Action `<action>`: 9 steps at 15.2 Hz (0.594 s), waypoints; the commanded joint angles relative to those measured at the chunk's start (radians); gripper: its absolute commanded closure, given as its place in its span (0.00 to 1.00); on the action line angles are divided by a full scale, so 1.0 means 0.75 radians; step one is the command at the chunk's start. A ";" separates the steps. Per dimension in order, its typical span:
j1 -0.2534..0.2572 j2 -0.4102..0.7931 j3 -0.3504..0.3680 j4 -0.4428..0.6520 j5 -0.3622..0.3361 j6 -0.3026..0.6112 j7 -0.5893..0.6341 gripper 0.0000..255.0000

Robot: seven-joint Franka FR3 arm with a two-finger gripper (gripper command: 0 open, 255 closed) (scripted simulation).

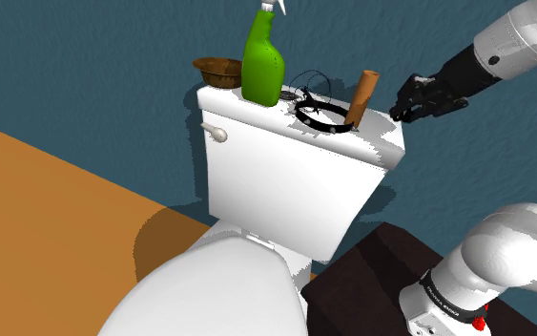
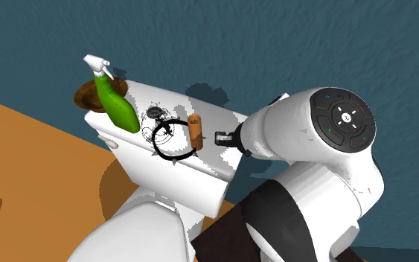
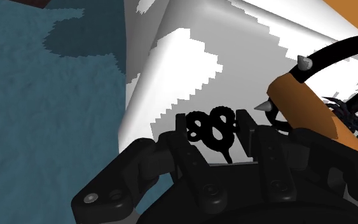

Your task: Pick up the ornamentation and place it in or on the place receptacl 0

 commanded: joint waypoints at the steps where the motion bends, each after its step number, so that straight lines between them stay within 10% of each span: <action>1: -0.007 0.019 -0.009 0.043 -0.007 -0.024 -0.004 1.00; 9: -0.034 0.111 -0.035 0.222 -0.030 -0.110 -0.016 1.00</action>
